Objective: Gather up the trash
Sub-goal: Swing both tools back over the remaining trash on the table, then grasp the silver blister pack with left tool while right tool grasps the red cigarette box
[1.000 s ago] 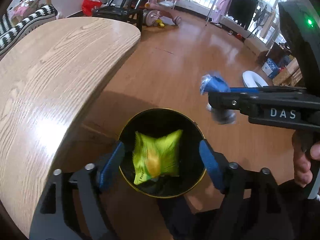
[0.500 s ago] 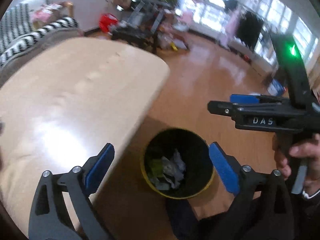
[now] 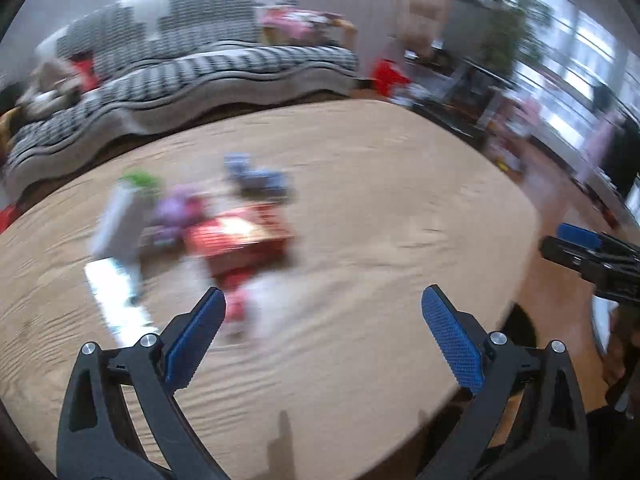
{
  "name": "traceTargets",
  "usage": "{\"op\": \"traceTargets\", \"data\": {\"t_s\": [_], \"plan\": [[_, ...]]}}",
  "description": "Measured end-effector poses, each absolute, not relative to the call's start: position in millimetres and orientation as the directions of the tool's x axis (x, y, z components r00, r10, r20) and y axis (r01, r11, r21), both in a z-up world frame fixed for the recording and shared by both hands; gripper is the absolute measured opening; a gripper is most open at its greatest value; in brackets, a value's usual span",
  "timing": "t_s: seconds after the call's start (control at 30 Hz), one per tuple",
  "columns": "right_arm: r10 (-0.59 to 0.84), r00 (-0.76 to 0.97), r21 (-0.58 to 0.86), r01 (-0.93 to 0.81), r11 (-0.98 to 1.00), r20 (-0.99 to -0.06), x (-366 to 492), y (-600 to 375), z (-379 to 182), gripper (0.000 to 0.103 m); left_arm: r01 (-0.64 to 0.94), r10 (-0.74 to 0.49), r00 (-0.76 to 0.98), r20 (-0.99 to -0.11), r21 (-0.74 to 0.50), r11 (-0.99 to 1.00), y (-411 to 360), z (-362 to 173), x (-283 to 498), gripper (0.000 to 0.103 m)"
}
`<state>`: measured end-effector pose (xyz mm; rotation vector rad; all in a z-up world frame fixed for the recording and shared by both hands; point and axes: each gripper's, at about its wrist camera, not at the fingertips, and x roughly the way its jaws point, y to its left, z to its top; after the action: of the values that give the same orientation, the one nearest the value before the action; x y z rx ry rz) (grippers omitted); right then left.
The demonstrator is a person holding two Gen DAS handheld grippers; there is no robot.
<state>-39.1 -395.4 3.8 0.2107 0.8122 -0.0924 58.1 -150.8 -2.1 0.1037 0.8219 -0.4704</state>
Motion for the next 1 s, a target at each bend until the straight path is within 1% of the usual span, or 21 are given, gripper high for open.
{"op": "traceTargets", "data": {"t_s": [0.1,0.17,0.37,0.6,0.83,1.0], "plan": [[0.044,0.686,0.154,0.1,0.983,-0.727,-20.5,-359.2,6.0,0.083,0.351,-0.297,0.615,-0.731,-0.083,0.933,-102.3,-4.1,68.7,0.096],[0.065,0.686,0.15,0.065,0.986,-0.725,-9.9,-337.8,6.3,0.083,0.288,-0.252,0.623,-0.741,-0.082,0.954,-74.1,-8.4,74.9,0.096],[0.127,0.671,0.149,-0.026,0.989,-0.731,16.8,-283.3,0.7,0.083,0.208,-0.194,0.613,-0.766,-0.08,0.975,-30.4,-20.9,84.4,0.096],[0.149,0.667,0.147,-0.06,0.987,-0.73,43.4,-246.6,-4.8,0.083,0.18,-0.174,0.582,-0.794,-0.082,0.98,-30.8,-39.8,102.4,0.096],[0.134,0.644,0.131,-0.052,0.99,-0.753,74.3,-235.1,-18.9,0.083,0.11,-0.08,0.547,-0.833,-0.024,0.994,-31.4,-68.1,133.5,0.096],[0.138,0.624,0.118,-0.073,0.99,-0.769,103.6,-219.1,-36.3,0.088,0.089,-0.075,0.531,-0.844,-0.032,0.995,-23.2,-77.5,140.3,0.095]]}}
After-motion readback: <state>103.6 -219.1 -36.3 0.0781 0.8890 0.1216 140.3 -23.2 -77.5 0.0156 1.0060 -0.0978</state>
